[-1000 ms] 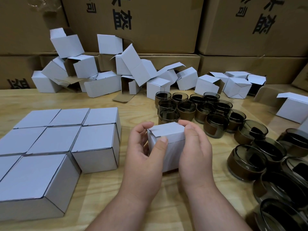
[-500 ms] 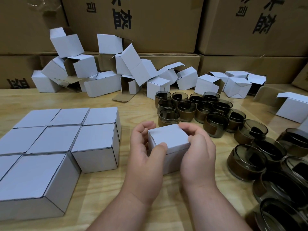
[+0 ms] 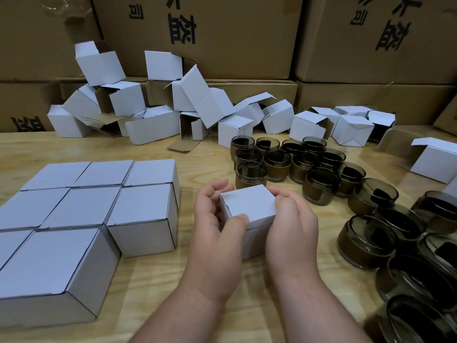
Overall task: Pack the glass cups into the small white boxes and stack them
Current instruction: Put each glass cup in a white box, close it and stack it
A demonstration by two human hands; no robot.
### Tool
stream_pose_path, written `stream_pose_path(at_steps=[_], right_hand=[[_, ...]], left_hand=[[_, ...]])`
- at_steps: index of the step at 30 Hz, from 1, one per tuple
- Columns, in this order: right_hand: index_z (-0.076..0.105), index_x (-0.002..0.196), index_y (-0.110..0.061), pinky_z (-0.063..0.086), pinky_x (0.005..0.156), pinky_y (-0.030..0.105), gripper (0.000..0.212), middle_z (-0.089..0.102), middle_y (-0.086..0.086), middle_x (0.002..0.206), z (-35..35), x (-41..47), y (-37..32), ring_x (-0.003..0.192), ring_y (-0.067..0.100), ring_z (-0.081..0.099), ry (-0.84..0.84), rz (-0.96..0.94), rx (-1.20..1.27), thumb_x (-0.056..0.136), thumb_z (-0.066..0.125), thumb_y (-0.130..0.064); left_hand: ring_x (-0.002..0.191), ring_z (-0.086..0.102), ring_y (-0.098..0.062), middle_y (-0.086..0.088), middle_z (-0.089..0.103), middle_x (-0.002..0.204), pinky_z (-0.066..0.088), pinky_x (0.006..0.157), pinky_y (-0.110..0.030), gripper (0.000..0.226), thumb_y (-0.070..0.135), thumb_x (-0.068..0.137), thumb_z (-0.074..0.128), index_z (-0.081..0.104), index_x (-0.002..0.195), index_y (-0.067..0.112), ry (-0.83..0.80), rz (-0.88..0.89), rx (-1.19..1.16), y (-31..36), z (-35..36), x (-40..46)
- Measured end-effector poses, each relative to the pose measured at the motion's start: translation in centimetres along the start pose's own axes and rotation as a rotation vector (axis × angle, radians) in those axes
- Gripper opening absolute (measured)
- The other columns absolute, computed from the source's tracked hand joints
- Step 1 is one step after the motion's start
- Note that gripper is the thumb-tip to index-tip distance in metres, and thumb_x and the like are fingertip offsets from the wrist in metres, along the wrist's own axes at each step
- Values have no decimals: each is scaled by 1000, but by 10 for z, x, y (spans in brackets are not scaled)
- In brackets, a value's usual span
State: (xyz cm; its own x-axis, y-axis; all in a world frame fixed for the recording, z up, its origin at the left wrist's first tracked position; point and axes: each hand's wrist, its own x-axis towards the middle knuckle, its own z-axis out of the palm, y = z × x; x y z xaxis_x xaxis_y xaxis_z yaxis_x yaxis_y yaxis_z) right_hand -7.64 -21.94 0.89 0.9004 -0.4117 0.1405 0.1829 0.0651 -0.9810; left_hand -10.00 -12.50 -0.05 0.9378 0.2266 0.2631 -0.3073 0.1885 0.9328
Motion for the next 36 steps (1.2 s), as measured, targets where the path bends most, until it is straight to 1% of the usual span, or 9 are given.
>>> stream_pose_path(at_steps=[3,7,11,17,22,27,33,36], right_hand=[[73,83,-32,43,51,10,31,71,-21,83,0,-1,0,74,-3,62,-5,1,-3,75,43,-30],[72,84,-37,42,50,10,33,72,-19,83,0,-1,-1,73,-2,62,-20,6,-6,74,43,-29],[73,82,-33,42,49,10,32,72,-18,81,0,-1,-1,71,-3,62,-17,8,3,74,43,-27],[74,82,-28,43,49,10,33,73,-16,81,-1,-1,-1,72,-2,63,-17,5,4,74,42,-25],[74,83,-28,44,51,13,34,73,-15,83,-1,0,0,74,1,64,-16,8,-5,73,41,-25],[74,84,-27,45,51,12,35,73,-16,83,-1,0,-1,75,0,64,-23,12,-19,73,41,-25],[73,85,-28,44,50,11,36,72,-19,83,-1,-2,-3,74,-2,64,-33,1,-28,74,38,-24],[71,91,-30,44,53,9,38,71,-26,85,-1,-6,-4,77,-6,63,-64,-10,-42,76,37,-24]], left_hand=[[103,63,2,9,62,125,51,78,-13,55,15,72,55,54,121,39,-1,-3,0,-1,0,0],[103,64,2,9,62,125,52,79,-15,55,14,71,55,56,117,44,-3,-14,-1,-2,0,0],[102,64,3,8,62,127,52,78,-15,57,13,70,54,56,117,45,-1,-18,-1,-2,0,1],[100,64,5,7,61,126,51,76,-13,58,11,70,53,54,120,41,2,-13,7,-2,0,1],[100,63,5,10,62,125,51,75,-11,60,10,70,52,54,119,44,7,-17,35,-2,1,1],[101,64,3,14,63,122,51,76,-12,60,10,70,51,56,114,51,2,-24,54,-1,1,0],[102,64,0,17,63,120,52,79,-17,60,12,69,51,54,112,55,-10,-38,69,0,1,0],[102,64,0,18,63,119,52,79,-17,60,12,70,51,54,112,54,-16,-41,67,-1,0,0]])
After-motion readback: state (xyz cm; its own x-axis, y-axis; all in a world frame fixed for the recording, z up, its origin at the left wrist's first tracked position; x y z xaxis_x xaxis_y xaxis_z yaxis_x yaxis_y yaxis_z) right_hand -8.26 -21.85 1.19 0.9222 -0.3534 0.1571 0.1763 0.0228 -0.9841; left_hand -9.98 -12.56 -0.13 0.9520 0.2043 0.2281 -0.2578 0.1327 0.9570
